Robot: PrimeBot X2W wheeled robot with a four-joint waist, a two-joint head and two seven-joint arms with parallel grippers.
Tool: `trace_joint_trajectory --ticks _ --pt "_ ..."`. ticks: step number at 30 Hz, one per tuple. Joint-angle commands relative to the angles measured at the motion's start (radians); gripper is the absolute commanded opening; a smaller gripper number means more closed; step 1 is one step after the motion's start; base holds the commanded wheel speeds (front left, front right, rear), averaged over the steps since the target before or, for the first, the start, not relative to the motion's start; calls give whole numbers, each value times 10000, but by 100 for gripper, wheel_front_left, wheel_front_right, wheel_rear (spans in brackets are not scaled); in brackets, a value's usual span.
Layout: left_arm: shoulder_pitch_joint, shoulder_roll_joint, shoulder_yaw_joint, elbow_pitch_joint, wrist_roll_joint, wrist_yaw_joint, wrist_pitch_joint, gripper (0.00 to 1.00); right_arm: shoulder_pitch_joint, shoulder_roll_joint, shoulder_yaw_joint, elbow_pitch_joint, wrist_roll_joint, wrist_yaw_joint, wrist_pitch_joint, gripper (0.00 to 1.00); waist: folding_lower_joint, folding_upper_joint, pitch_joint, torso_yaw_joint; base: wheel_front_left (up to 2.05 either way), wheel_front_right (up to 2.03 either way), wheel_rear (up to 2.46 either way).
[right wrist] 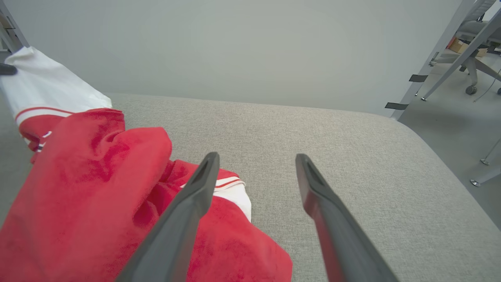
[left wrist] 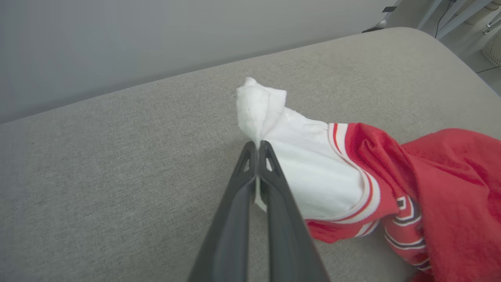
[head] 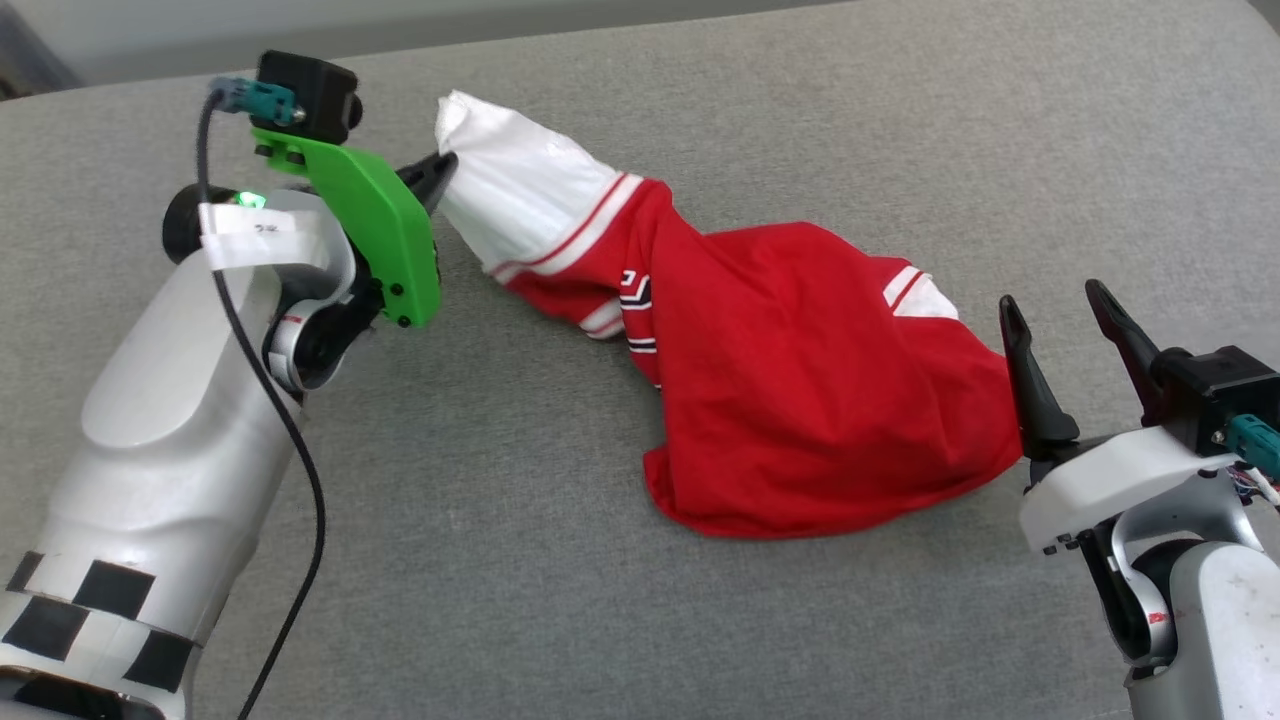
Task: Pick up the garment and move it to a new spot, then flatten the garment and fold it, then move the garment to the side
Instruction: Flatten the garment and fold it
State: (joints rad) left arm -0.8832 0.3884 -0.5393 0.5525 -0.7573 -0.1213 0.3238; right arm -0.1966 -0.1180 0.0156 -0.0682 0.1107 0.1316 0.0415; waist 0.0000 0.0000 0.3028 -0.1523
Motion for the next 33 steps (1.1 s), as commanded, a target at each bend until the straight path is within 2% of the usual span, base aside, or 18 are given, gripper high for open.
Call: trace_joint_trajectory --ticks 1,9,12,17,18,19,20,24,27,30,33 --pt "186 194 164 -112 -64 105 -384 0 158 -71 -51 33 75 -9 91 100 0 0 -452 537 0 0 0" --pt "1576 916 894 -1108 -114 384 -2188 0 547 0 -261 -87 -58 -9 487 100 0 0 -891 1172 0 0 0" --pt "2469 1161 1156 -1587 -324 506 -2593 0 705 8 -354 -185 -64 -9 596 100 0 0 -1000 1336 0 0 0" --pt "3813 1269 1137 -1810 -620 581 -2680 0 916 -99 -443 -217 46 -9 781 100 0 0 -1174 1564 0 0 0" --pt "4026 1262 1119 -1739 -640 646 -2697 11 934 -119 -441 -210 72 -9 815 100 0 0 -1218 1593 0 0 0" --pt "4174 1251 1103 -1646 -632 717 -2728 76 943 -127 -442 -202 89 -9 841 100 0 0 -1260 1616 0 0 0" --pt "4338 1254 1046 -1481 -575 811 -2737 100 955 -134 -438 -193 111 -9 867 100 0 0 -1311 1637 0 0 0" --pt "4697 1128 1074 -886 -449 1028 -3307 100 1018 -143 -402 -151 176 -9 920 100 0 0 -1505 1712 0 0 0" --pt "4804 975 1058 -780 -304 875 -4051 100 1119 -189 -444 -150 229 -9 972 100 0 0 -1678 1855 0 0 0" --pt "4879 1030 919 -1099 331 732 -5225 100 1209 -335 -476 -206 276 -9 1084 100 0 0 -1844 2050 0 0 0" --pt "5239 924 1022 -1788 961 963 -5762 100 1285 -516 -386 -284 382 -9 1309 100 0 0 -2004 2259 0 0 0"
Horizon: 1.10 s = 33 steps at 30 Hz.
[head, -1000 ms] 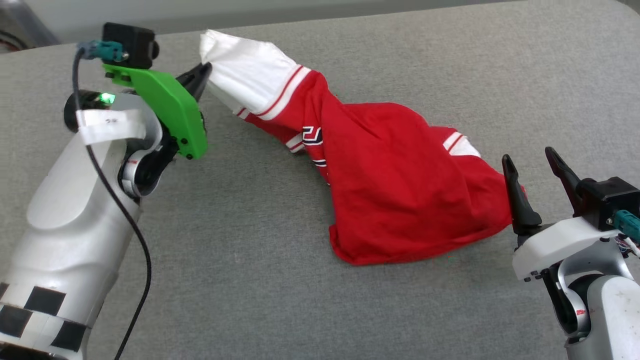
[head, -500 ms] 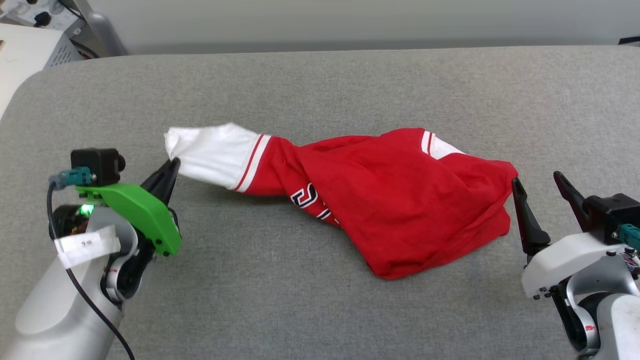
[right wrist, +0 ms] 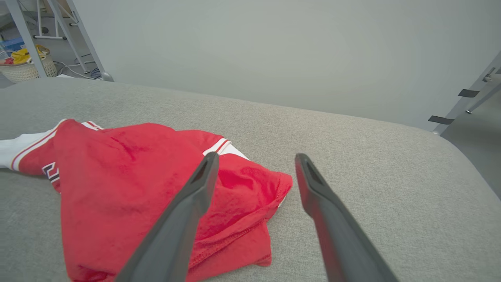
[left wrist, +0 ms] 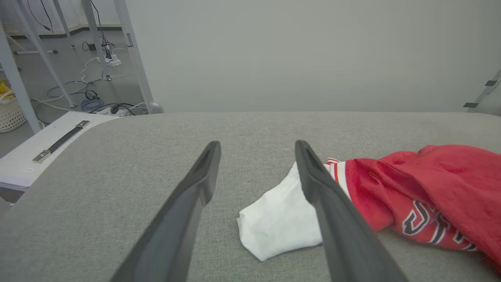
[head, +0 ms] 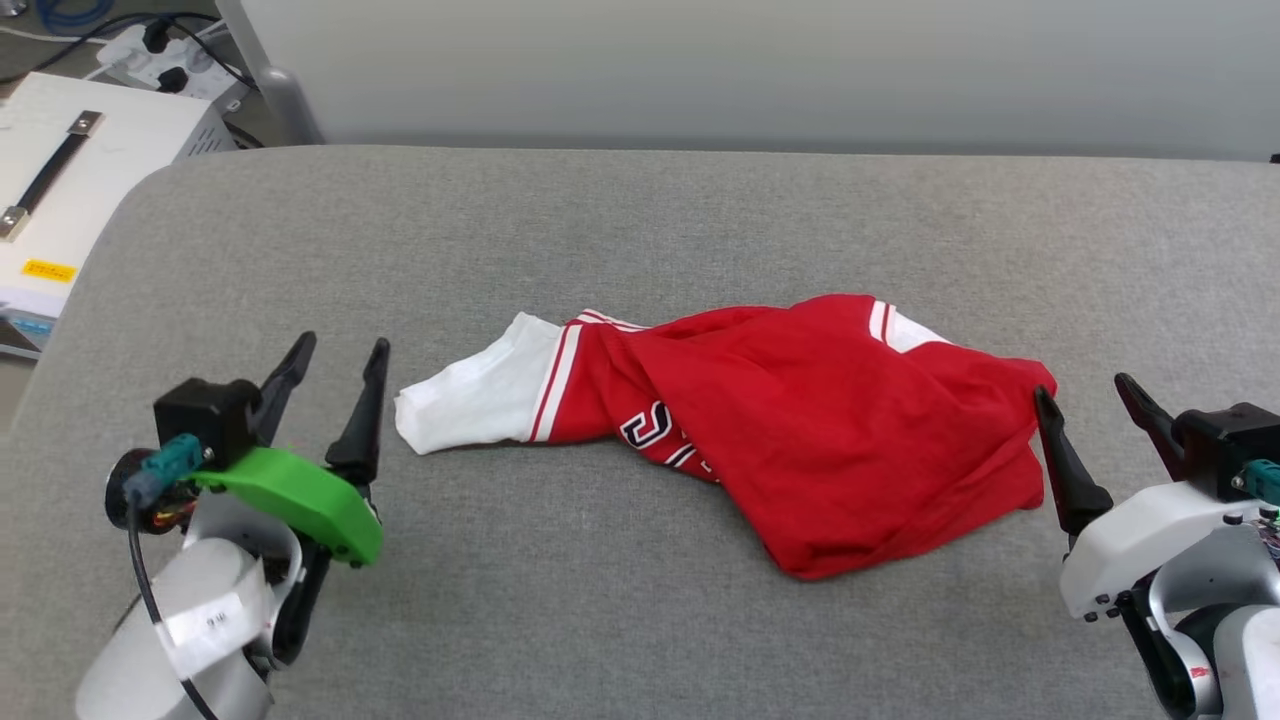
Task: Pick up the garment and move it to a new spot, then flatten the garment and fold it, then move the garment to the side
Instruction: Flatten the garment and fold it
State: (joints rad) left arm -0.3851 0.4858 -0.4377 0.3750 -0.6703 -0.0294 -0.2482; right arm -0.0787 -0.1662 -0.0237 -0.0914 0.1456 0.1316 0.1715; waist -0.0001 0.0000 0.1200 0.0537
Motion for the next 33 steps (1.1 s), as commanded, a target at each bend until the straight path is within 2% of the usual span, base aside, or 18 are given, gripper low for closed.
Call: trace_joint_trajectory --ticks 1,4,7,12,13,18,25,33 --pt "479 -86 81 -385 388 182 -99 100 132 -111 36 -107 71 -9 122 100 1 0 -214 294 0 0 0" --pt "1128 -361 731 -1847 1206 552 -127 100 222 -348 191 -304 202 -9 567 100 1 0 -244 549 0 0 0" --pt "1948 -734 1324 -3231 2016 638 -131 100 277 -678 427 -500 445 -9 1273 100 1 0 -259 845 0 0 0" --pt "2732 -1168 1632 -4165 2817 299 -133 100 334 -1214 971 -625 910 -9 2843 100 1 0 -203 1241 0 0 0" --pt "2866 -1276 1796 -4202 3102 105 -134 100 318 -1268 1083 -375 1179 -9 3870 100 1 0 -139 1443 0 0 0" --pt "2887 -1597 2046 -4150 3332 -249 -134 100 152 -1426 1340 150 1596 -9 5377 100 1 0 22 1819 0 0 0" --pt "2835 -1968 2265 -3926 3542 -594 -135 100 -430 -1840 1760 1083 1819 -9 6033 100 1 0 254 2210 0 0 0" --pt "2809 -2178 2564 -3830 3745 -816 -135 100 -735 -2094 2638 2353 1891 -9 5925 100 1 0 419 2386 0 0 0"
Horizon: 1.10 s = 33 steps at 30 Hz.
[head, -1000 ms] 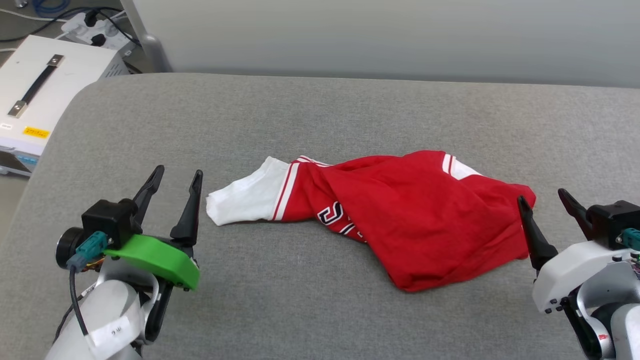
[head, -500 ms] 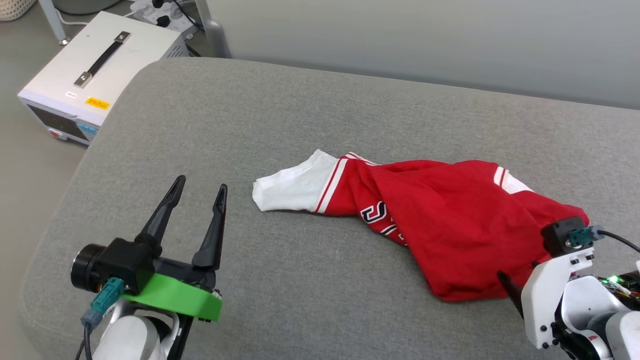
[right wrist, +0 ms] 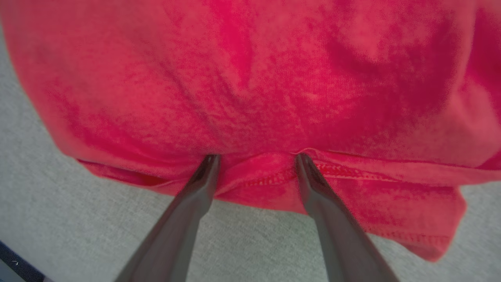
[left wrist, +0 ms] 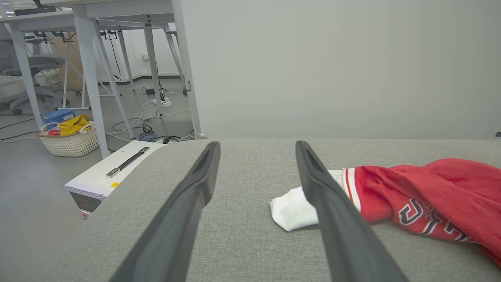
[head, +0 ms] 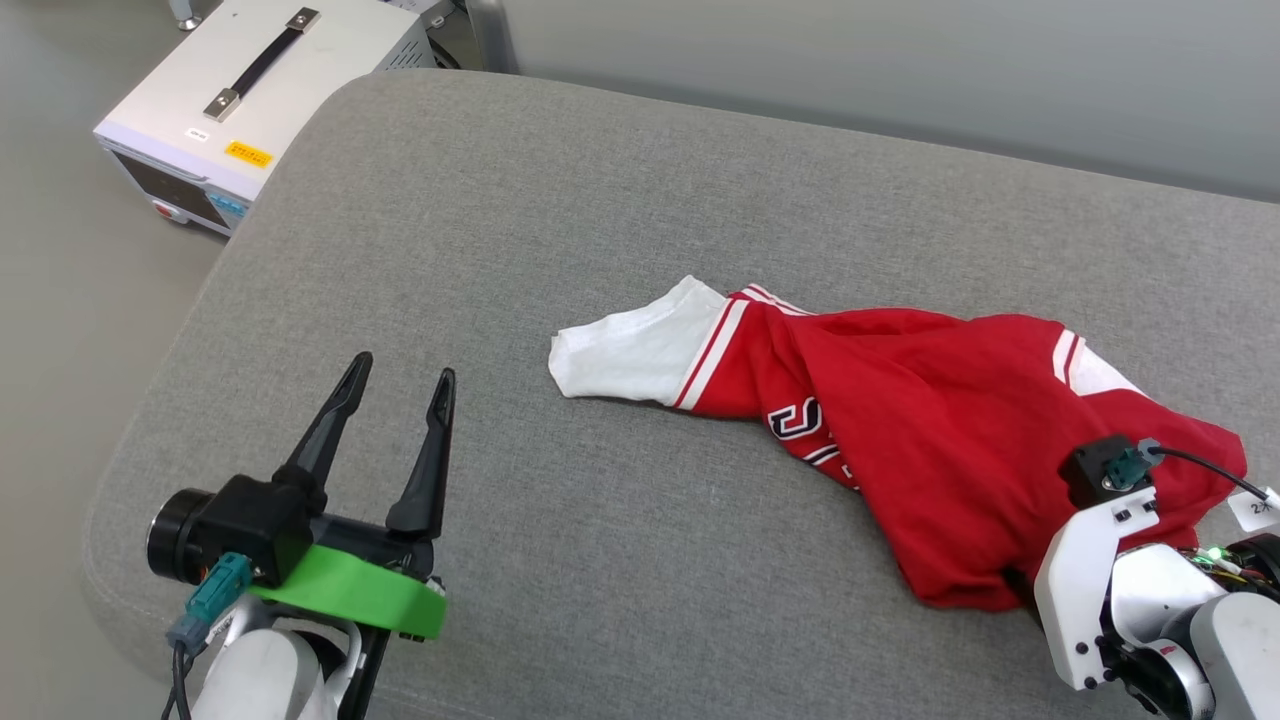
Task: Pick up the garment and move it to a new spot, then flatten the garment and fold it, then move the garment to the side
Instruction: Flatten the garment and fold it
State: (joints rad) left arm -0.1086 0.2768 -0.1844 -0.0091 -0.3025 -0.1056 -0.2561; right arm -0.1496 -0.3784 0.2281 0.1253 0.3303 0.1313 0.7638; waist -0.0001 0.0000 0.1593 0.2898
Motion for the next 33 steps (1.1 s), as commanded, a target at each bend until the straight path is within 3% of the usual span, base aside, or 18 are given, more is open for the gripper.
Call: trace_joint_trajectory --ticks 1,3,10,20,25,26,29,33 --pt "37 -110 60 24 96 -75 -56 100 -56 38 258 353 146 -6 -18 44 1 0 34 30 0 0 0" --pt "17 -155 101 56 142 -107 -56 100 -126 34 498 575 301 -6 -115 0 1 0 26 28 0 0 0" --pt "98 -218 164 246 274 -183 -56 100 -254 97 990 563 1029 -6 -697 0 1 0 -338 -80 0 0 0" --pt "374 -253 244 373 359 -220 -57 100 -471 66 1847 -1713 926 -6 -600 0 1 0 -963 -270 0 0 0" --pt "367 -292 307 304 364 -228 -57 100 -98 160 2514 -1414 862 -6 -316 0 1 0 -922 -250 0 0 0" --pt "357 -307 312 302 366 -230 -57 100 -28 196 2586 -1237 868 -6 -358 100 1 0 -904 -237 0 0 0" --pt "346 -338 313 316 375 -234 -57 100 53 323 2508 -991 1027 -6 -510 100 1 0 -874 -218 0 0 0" --pt "396 -343 408 322 364 -238 -57 100 -70 475 1632 -1346 1485 -6 -374 100 1 0 -853 -268 0 0 0"
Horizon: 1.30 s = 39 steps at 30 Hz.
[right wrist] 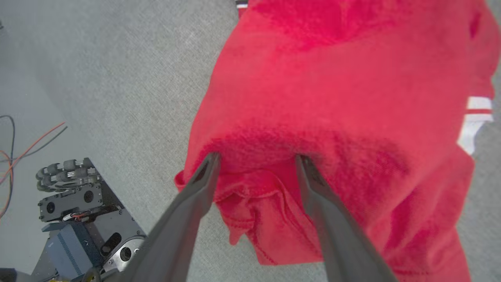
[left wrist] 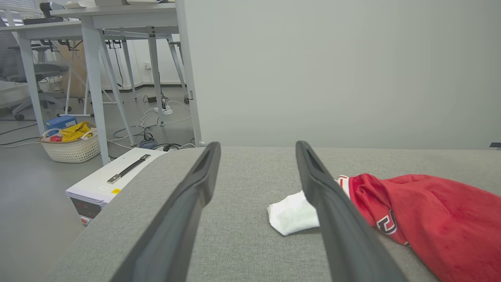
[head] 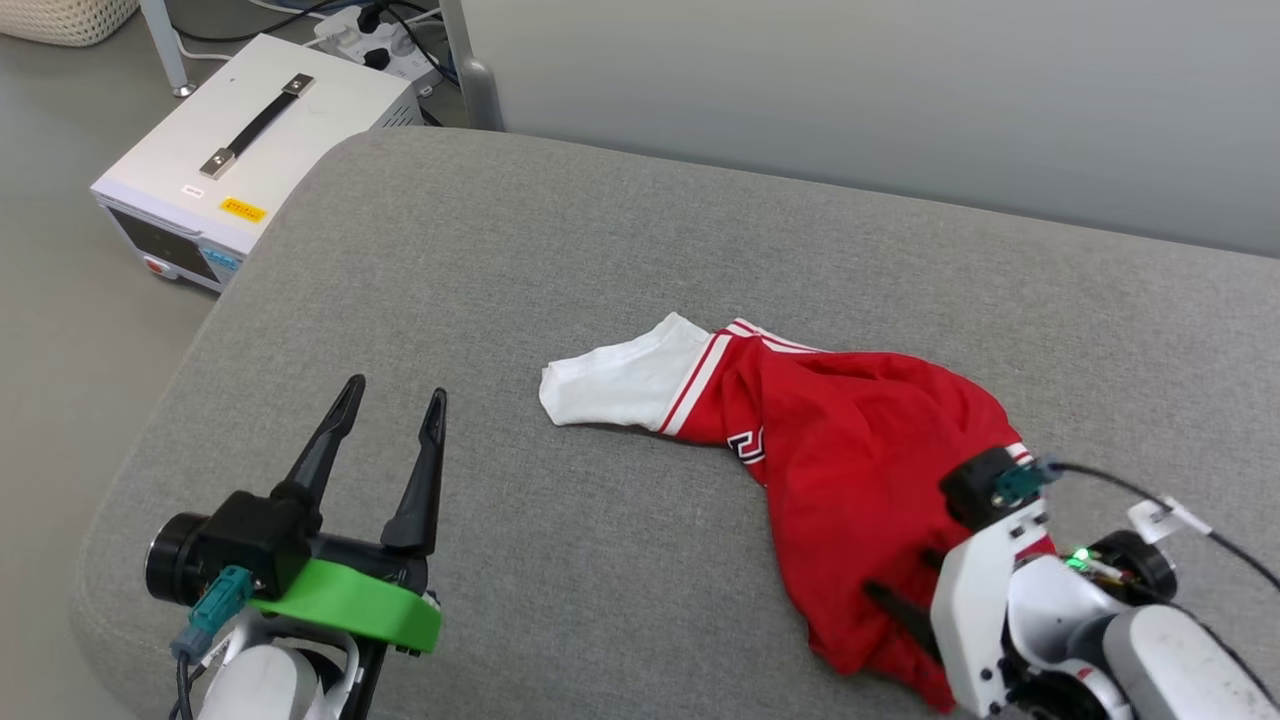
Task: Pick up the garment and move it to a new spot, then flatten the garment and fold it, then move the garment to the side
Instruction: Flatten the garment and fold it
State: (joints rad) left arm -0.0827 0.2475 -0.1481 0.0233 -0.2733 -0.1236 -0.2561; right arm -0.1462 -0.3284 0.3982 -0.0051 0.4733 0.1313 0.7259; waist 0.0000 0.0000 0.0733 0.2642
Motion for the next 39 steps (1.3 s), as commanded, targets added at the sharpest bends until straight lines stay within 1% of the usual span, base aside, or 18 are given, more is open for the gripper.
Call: trace_joint_trajectory --ticks 1,4,6,8,11,13,16,21,25,29,30,31,32,35,39 --pt "150 -56 59 -2 79 -59 -57 100 -179 -20 -426 -228 186 -6 165 100 0 0 18 -22 0 0 0" --pt "133 -95 64 -41 93 -61 -57 100 -454 -82 -1530 -649 315 -6 852 100 0 0 148 -15 0 0 0" --pt "85 -130 59 -85 92 -63 -57 100 -725 -247 -2207 -702 6 -6 1450 100 0 0 294 0 0 0 0" --pt "7 -157 25 -116 91 -65 -57 100 -1016 -319 -2714 -551 -369 -6 1989 100 0 0 473 50 0 0 0" --pt "-127 -182 -32 -126 81 -67 -57 100 -1445 -222 -3241 30 -834 -6 2554 100 0 0 752 188 0 0 0" --pt "-233 -174 -60 -123 59 -68 -57 100 -1706 -168 -3420 570 -1049 -6 2737 100 0 0 937 298 0 0 0" --pt "-375 -161 -87 -118 9 -69 -57 100 -2011 81 -3598 1308 -1186 -6 2827 100 0 0 1179 463 0 0 0" --pt "-536 -181 -147 -121 -52 -69 -57 100 -2400 362 -3722 2274 -1555 -6 2576 100 0 0 1544 706 0 0 0" --pt "-633 -237 -184 -133 -86 -70 -57 100 -2540 364 -3639 2878 -1825 -6 2415 100 0 0 1773 861 0 0 0" --pt "-688 -287 -177 -123 -105 -70 -57 100 -2394 235 -3236 3329 -1900 -6 2400 100 0 0 1886 960 0 0 0" --pt "-694 -290 -163 -112 -112 -70 -57 100 -2310 271 -3153 3424 -1782 -6 2457 95 0 0 1894 965 0 0 0" --pt "-693 -292 -148 -105 -115 -70 -57 100 -2242 291 -3085 3474 -1683 -6 2500 46 0 0 1892 960 0 0 0" --pt "-689 -293 -130 -91 -117 -70 -57 100 -2165 260 -2994 3499 -1604 -6 2514 0 0 0 1882 948 0 0 0" --pt "-668 -300 -89 -21 -99 -70 -57 100 -2044 -36 -2814 3455 -1649 -6 2306 0 0 0 1765 865 0 0 0" --pt "-645 -272 -107 33 -67 -70 -57 100 -2149 -549 -2771 3269 -1822 -6 1438 0 0 0 1454 688 0 0 0"
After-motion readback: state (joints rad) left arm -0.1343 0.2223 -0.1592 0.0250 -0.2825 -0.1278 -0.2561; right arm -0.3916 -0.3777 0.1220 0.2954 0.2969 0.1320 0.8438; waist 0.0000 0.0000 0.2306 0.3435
